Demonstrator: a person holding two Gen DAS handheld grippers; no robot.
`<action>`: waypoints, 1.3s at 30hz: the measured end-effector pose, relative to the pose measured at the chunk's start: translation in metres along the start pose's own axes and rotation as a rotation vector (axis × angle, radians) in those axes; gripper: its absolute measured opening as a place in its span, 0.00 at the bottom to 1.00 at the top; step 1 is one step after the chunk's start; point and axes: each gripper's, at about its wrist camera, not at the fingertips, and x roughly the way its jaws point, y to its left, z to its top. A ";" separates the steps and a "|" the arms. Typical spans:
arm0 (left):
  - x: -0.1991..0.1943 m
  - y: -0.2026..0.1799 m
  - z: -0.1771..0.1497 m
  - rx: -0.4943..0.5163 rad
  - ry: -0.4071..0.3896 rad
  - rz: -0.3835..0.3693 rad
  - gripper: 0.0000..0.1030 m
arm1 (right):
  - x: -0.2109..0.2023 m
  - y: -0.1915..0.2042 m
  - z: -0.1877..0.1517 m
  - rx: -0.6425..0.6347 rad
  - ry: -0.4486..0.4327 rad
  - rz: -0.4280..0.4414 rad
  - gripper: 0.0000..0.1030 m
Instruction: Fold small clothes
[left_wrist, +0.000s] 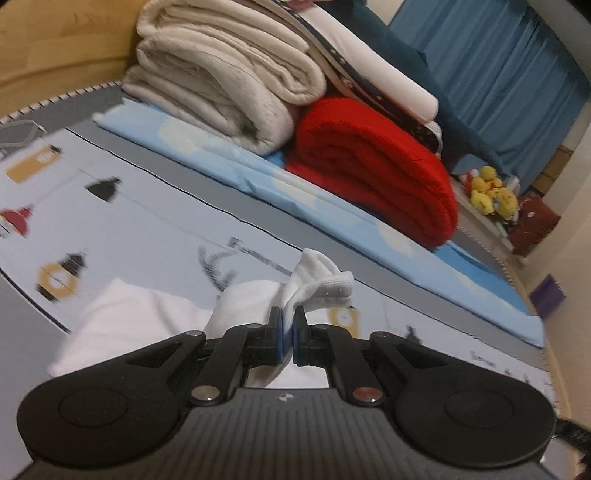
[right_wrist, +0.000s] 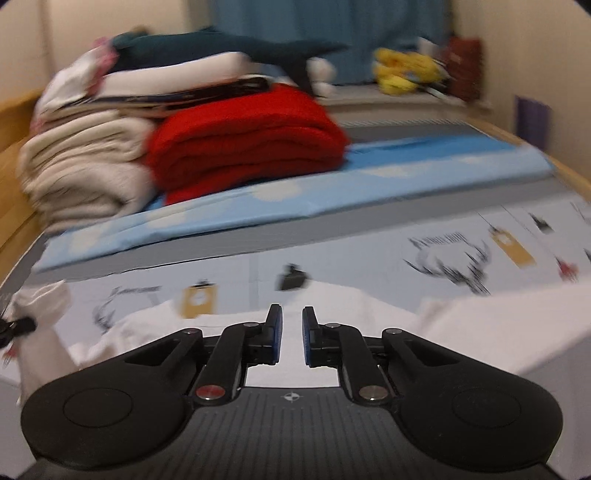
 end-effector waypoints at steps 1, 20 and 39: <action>0.004 -0.006 -0.004 0.004 -0.002 -0.016 0.05 | 0.003 -0.011 -0.004 0.020 0.010 -0.020 0.11; 0.064 -0.096 -0.063 0.178 0.208 -0.076 0.39 | 0.085 -0.051 -0.031 0.198 0.286 0.100 0.25; 0.037 -0.002 0.007 0.083 0.035 0.142 0.39 | 0.074 -0.019 -0.029 0.060 0.149 0.174 0.02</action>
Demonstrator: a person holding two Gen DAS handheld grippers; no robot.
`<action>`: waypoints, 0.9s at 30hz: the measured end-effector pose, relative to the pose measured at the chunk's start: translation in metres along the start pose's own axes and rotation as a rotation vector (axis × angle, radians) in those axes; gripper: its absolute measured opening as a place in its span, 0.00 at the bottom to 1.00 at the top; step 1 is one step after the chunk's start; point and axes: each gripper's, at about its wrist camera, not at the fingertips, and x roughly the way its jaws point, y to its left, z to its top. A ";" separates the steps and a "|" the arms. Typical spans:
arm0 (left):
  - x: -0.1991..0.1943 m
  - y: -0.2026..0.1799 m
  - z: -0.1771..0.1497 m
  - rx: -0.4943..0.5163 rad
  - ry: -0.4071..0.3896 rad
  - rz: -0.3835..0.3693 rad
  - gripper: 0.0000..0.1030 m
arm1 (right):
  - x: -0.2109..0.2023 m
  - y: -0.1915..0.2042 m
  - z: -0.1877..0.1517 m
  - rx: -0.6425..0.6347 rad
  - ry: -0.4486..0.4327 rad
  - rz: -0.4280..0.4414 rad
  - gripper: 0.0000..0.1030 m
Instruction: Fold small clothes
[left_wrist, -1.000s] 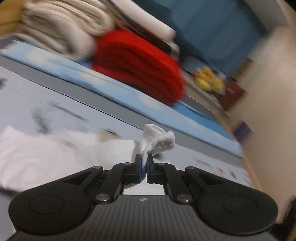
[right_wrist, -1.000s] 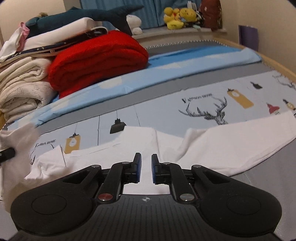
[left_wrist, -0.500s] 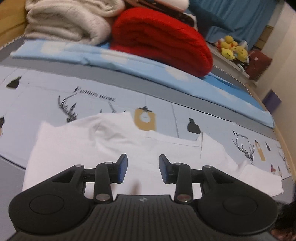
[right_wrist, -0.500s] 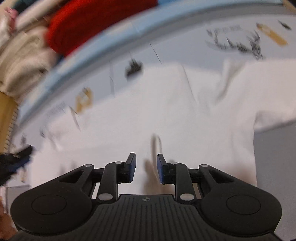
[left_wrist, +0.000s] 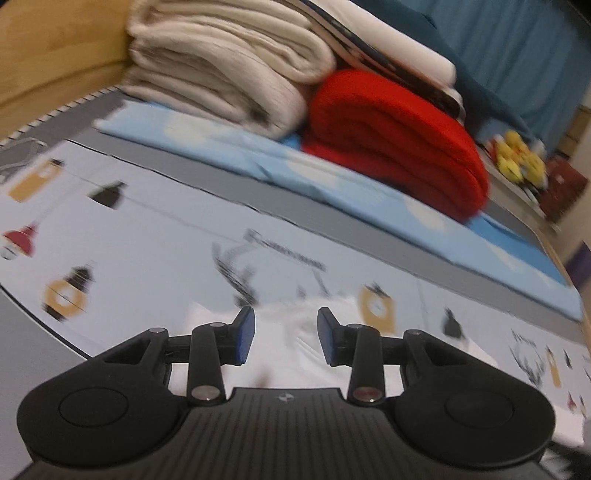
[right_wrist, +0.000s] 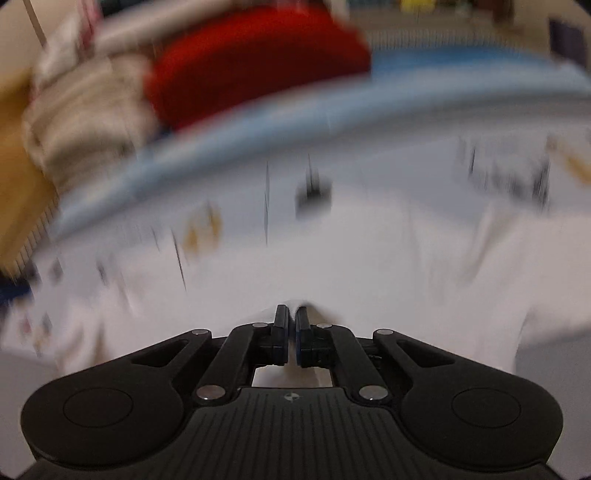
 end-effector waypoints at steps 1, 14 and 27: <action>-0.001 0.005 0.003 -0.007 -0.012 0.016 0.39 | -0.012 -0.006 0.010 0.011 -0.069 -0.002 0.02; 0.036 -0.002 -0.020 0.040 0.183 -0.070 0.39 | 0.000 -0.092 0.025 0.120 -0.006 -0.185 0.03; 0.054 -0.001 -0.035 0.104 0.324 -0.068 0.39 | 0.015 -0.122 0.025 0.144 0.156 -0.248 0.15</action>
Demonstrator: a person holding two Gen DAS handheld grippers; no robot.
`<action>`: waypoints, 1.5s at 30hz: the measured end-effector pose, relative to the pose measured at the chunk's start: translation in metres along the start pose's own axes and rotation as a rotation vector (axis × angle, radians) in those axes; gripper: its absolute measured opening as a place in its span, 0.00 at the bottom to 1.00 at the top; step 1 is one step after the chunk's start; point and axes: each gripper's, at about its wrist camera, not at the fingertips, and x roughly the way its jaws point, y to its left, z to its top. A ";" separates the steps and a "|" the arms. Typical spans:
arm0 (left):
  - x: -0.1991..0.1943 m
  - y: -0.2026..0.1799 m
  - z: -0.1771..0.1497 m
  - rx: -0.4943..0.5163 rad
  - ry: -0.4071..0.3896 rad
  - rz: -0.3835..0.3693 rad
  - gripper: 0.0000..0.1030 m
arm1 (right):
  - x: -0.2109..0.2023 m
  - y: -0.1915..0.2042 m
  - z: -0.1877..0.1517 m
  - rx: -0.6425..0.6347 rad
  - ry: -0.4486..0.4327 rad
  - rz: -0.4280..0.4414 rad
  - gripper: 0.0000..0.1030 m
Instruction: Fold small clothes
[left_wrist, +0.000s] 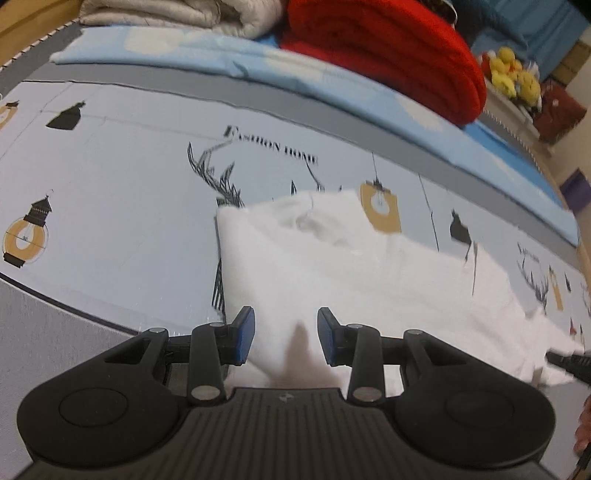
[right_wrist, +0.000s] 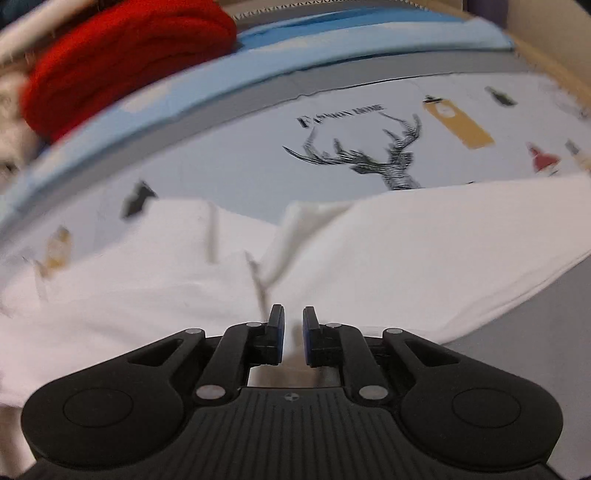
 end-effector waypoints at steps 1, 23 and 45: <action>0.000 0.001 -0.001 0.000 0.007 -0.002 0.39 | -0.004 0.000 0.001 0.019 -0.014 0.035 0.26; 0.002 0.012 -0.015 -0.048 0.065 -0.022 0.42 | 0.003 -0.013 -0.026 0.465 0.035 0.150 0.05; 0.008 0.002 -0.032 0.109 0.062 0.161 0.26 | 0.008 -0.011 -0.009 0.261 0.024 0.072 0.31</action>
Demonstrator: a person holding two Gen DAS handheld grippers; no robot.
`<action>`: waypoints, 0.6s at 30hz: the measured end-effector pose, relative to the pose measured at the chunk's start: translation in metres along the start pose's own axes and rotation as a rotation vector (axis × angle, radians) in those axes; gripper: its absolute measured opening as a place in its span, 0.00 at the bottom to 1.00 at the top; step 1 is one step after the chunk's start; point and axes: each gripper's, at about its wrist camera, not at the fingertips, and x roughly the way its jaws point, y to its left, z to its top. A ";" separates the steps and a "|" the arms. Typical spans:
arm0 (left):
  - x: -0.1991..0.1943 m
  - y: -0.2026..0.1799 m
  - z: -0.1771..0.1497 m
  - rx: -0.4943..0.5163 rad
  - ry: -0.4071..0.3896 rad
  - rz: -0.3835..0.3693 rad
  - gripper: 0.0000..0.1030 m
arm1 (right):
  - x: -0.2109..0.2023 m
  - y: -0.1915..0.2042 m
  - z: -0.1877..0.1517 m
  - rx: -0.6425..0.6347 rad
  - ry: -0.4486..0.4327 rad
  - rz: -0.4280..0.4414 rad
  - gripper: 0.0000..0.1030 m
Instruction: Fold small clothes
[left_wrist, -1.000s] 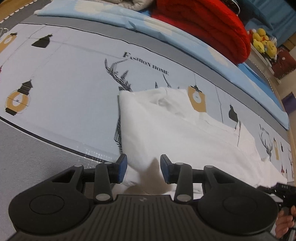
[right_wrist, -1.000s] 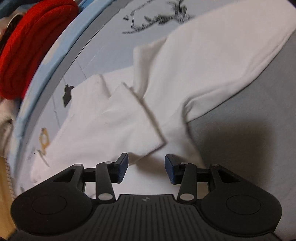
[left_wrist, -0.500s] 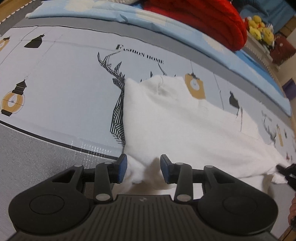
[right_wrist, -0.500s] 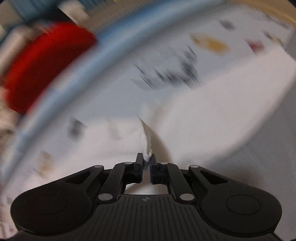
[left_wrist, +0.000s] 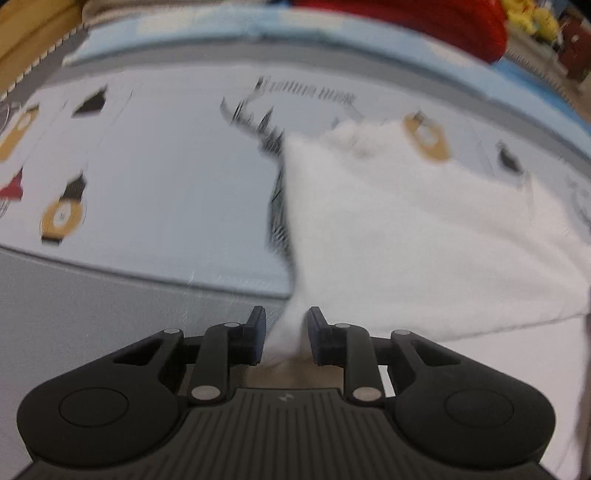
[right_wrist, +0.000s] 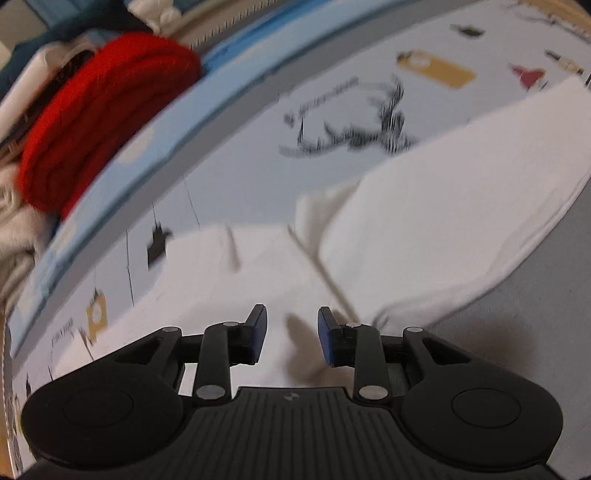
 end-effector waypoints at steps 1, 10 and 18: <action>-0.006 -0.003 0.002 -0.012 -0.029 -0.048 0.26 | 0.004 0.002 -0.003 -0.024 0.025 -0.027 0.31; 0.008 -0.008 0.002 -0.021 0.016 -0.056 0.23 | -0.005 -0.006 -0.005 -0.053 -0.024 -0.028 0.31; 0.017 -0.038 -0.005 0.018 0.055 -0.030 0.35 | -0.008 -0.047 0.005 0.005 0.007 -0.117 0.31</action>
